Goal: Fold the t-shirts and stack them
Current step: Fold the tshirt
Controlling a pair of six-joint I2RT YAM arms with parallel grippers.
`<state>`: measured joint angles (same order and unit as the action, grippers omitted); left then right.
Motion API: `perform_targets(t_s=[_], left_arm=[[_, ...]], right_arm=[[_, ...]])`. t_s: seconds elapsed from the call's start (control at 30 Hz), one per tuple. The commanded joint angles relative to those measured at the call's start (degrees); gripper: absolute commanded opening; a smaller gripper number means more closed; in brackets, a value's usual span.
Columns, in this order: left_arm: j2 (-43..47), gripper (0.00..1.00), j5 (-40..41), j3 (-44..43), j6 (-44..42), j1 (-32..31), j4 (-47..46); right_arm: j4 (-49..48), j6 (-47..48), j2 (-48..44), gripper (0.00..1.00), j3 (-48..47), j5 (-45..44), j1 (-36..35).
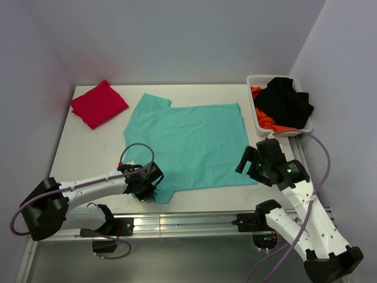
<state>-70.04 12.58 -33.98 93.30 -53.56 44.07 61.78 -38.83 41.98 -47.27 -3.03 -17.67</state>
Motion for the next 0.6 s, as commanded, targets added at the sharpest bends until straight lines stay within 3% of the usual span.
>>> perform_targets(t_s=[0.0,0.13,0.43,0.57], left_arm=[[-0.4,0.0,5.3,-3.7,-4.5,1.7,-0.8],[0.4,0.0,7.3,-8.4,-7.4,3.6,2.2],[-0.3,0.0,3.5,-9.2,-17.4,13.7,-2.4],[-1.1,0.0,2.9,-9.9,-20.6,16.4,-2.8]], right_arm=[[-0.8,-5.0,0.2,1.0,5.2,2.7,-0.1],[-1.9,-10.2,2.5,1.0,10.4,-2.2,-0.1],[-3.5,-15.6,11.5,0.98,8.0,-12.5,0.0],[-6.3,-17.3,14.4,0.95,8.2,-12.0,0.1]])
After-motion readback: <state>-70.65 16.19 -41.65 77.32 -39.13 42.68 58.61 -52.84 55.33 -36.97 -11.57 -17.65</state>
